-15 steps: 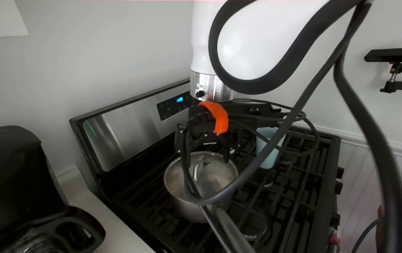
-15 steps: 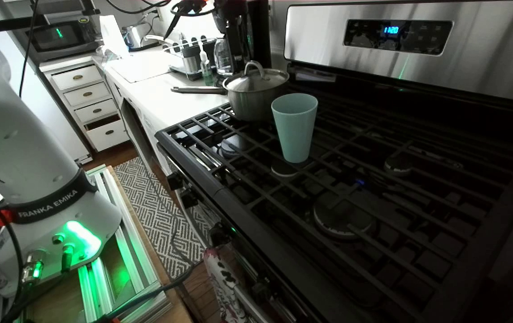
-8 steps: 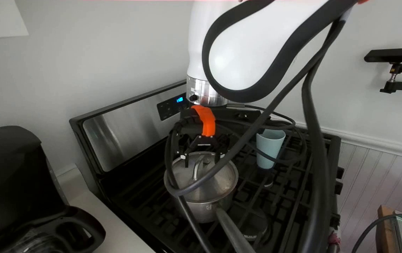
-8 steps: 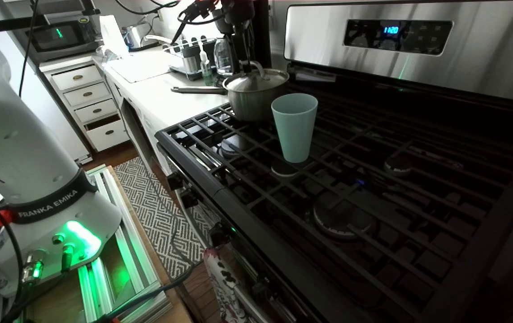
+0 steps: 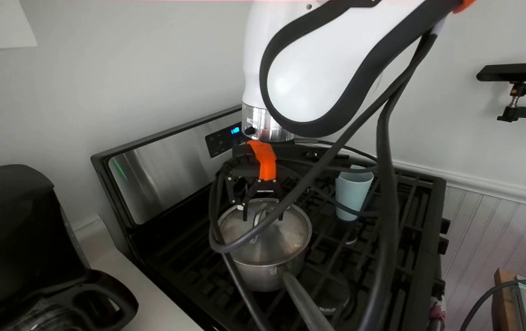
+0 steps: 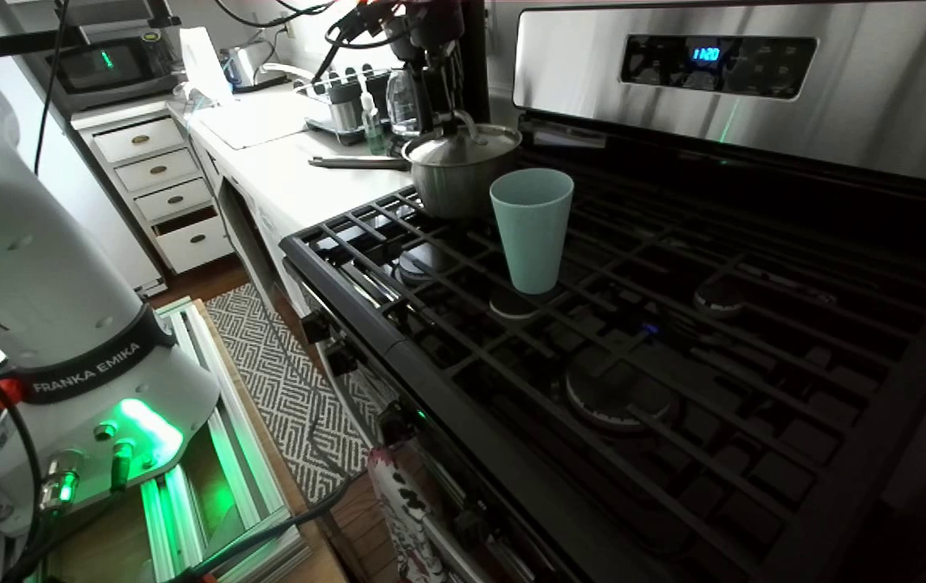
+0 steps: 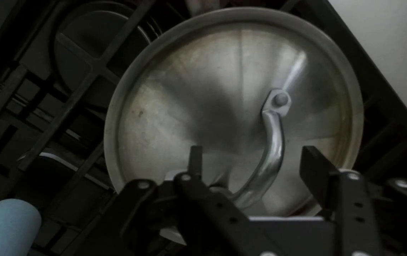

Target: Remove the lid from the pot, put it on the stove and then pour the contents of the cup on the stove into the pot

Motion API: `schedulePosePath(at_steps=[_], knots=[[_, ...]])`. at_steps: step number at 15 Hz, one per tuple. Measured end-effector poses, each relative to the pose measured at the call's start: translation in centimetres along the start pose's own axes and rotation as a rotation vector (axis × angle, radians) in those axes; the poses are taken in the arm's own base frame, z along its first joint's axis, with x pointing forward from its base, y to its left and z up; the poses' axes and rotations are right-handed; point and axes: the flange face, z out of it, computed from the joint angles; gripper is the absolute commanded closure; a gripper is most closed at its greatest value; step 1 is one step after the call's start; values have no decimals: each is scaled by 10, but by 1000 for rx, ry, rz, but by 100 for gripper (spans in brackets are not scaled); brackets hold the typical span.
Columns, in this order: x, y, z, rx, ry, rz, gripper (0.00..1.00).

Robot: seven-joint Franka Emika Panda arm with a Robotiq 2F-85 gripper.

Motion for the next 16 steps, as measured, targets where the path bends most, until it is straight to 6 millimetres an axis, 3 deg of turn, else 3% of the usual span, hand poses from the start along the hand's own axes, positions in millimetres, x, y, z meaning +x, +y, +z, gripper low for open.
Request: schedulePosePath(at_steps=[2,8,16], knots=[[1,-1,1,-1,-1,2,57],[3,-2,1,3,1,11,99],[3,-2,1,3,2,19,96]])
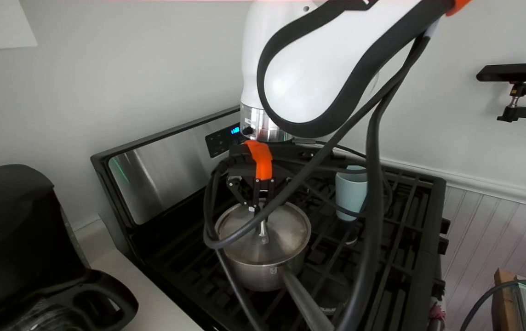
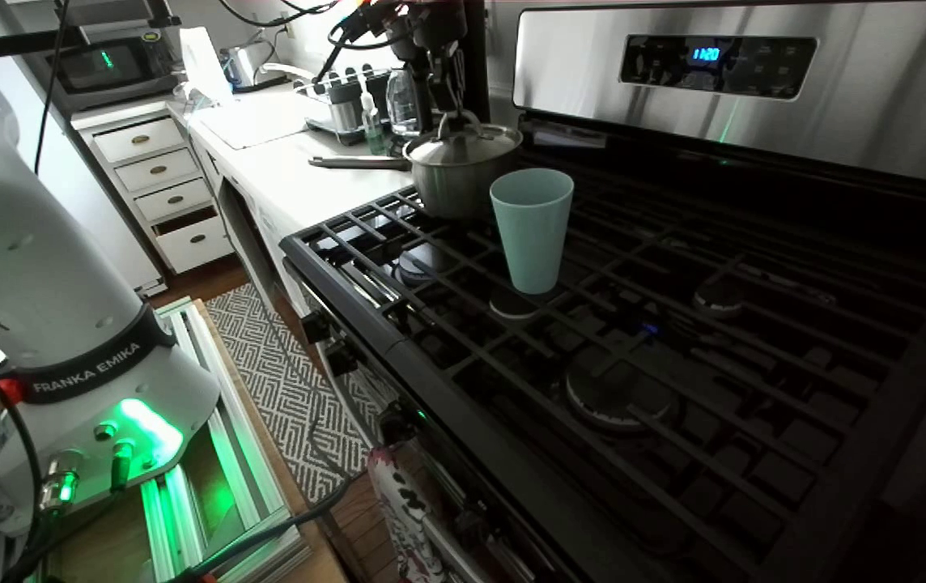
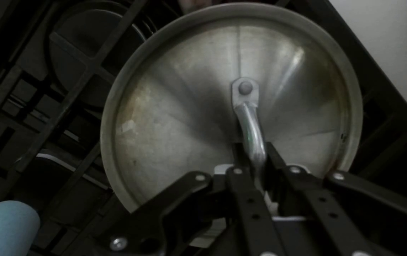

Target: Remove the lid from the pot, put it on the stove and then pour the contents of the cup on the stove into the pot

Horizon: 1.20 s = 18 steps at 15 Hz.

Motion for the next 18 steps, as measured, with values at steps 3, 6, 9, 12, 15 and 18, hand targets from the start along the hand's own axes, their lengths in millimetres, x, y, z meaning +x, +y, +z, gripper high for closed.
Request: schedulePosePath(at_steps=[3,6,9,12,15,18], knots=[[0,0,-1,2,1,0,96],[0,0,-10,5,6,-2,96],[-1,1,-29,-6,2,-3,96],[2,3,-49,-10,0,-10,85],[2,4,-50,-13,-1,-11,96],[2,5,-45,-24,-5,-14,96]])
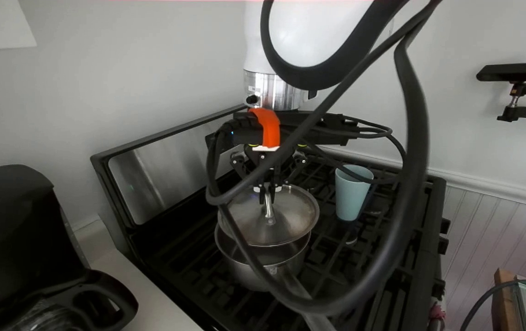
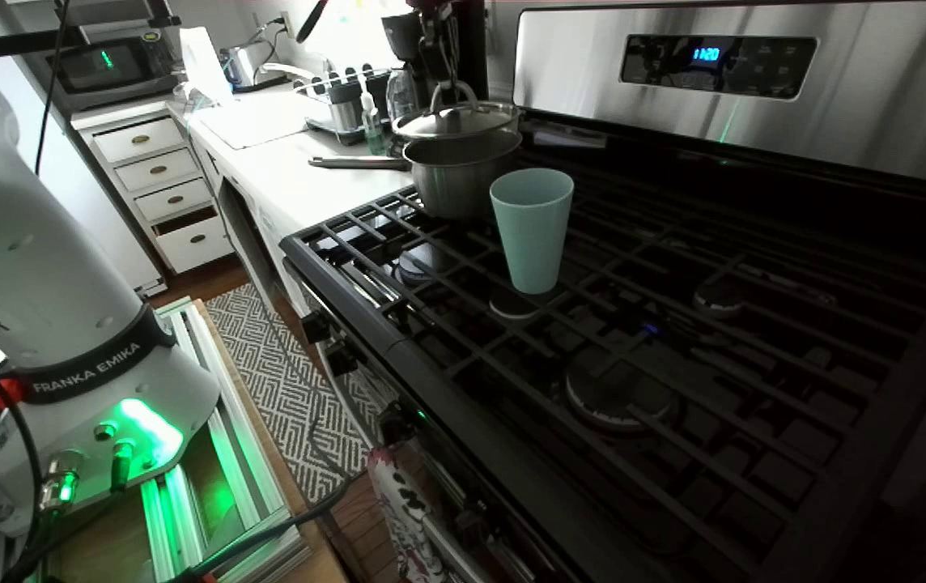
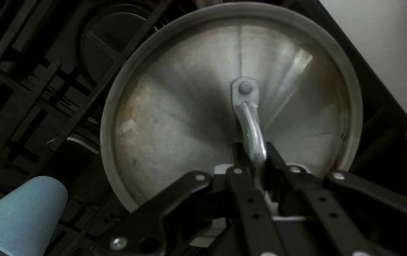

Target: Remove the lid from the pot, put it on the stove and then pour the contents of the cup on the stove into the pot

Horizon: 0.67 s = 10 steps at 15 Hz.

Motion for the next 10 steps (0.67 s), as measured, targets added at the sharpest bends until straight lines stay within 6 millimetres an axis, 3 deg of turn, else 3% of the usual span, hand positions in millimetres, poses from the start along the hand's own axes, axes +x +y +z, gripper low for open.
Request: schedulePosePath(at_steps=[3,10], knots=[[8,1,-3,4,7,27,96],[81,25,-41,71,66,173,96]])
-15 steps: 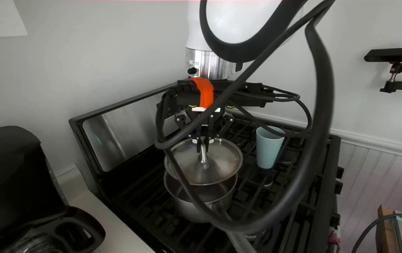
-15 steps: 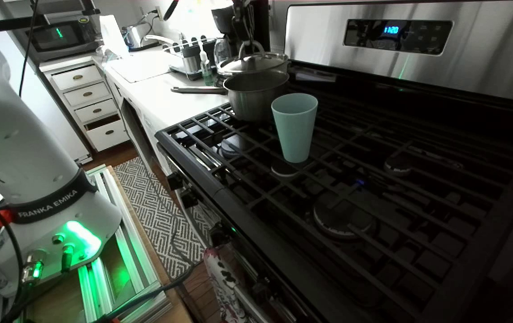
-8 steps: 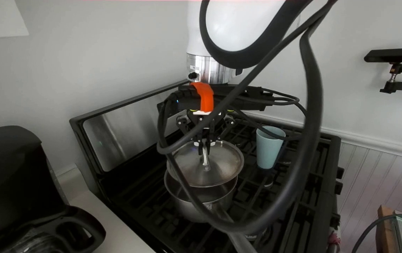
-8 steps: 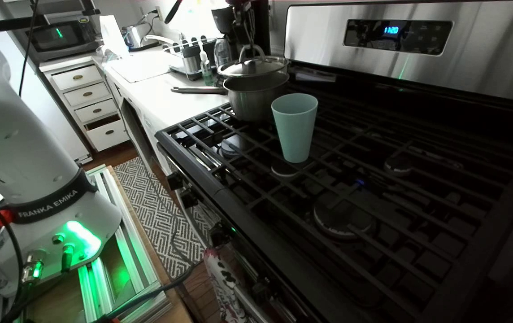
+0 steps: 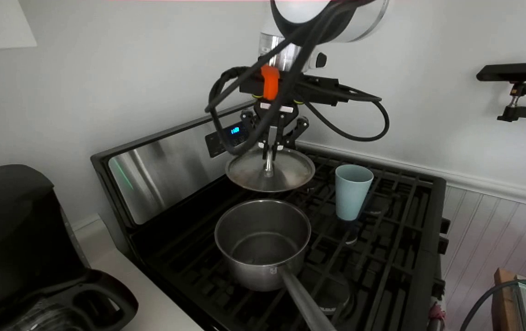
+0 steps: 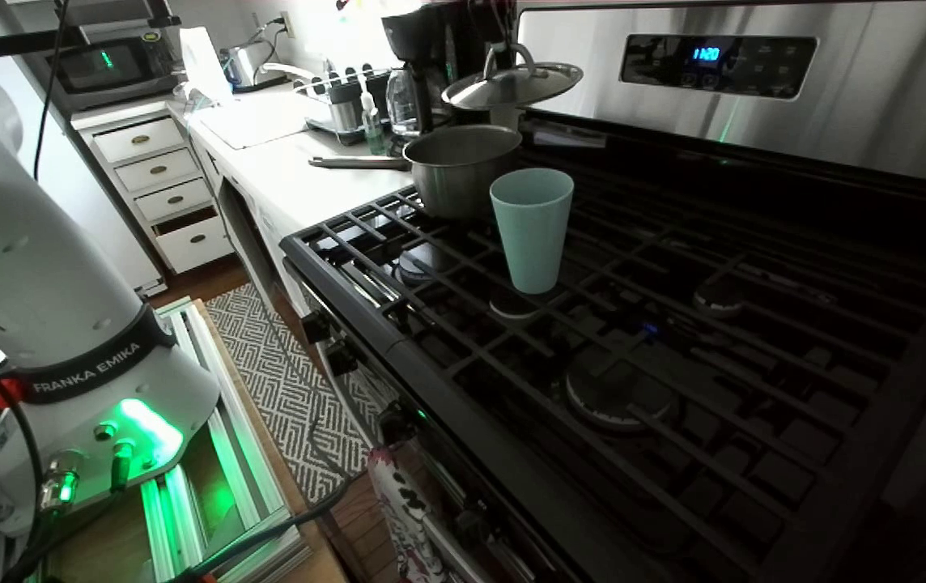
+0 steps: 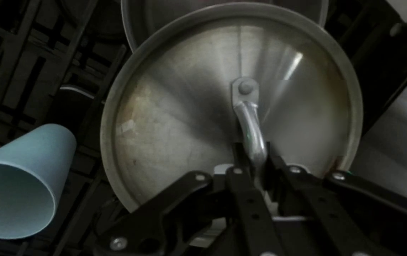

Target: Remove the lid from the pot, put it on the stove and then pour the contents of the cup on the stove into the pot

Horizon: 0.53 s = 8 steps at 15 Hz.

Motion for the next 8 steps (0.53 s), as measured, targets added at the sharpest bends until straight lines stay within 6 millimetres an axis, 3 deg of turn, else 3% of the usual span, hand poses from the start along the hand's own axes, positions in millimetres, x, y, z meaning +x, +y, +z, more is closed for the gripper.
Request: schedulePosePath(at_steps=[4,8], knots=[[54,7,-7,20,28,102,96],[97,12,5,14,40,182,96]])
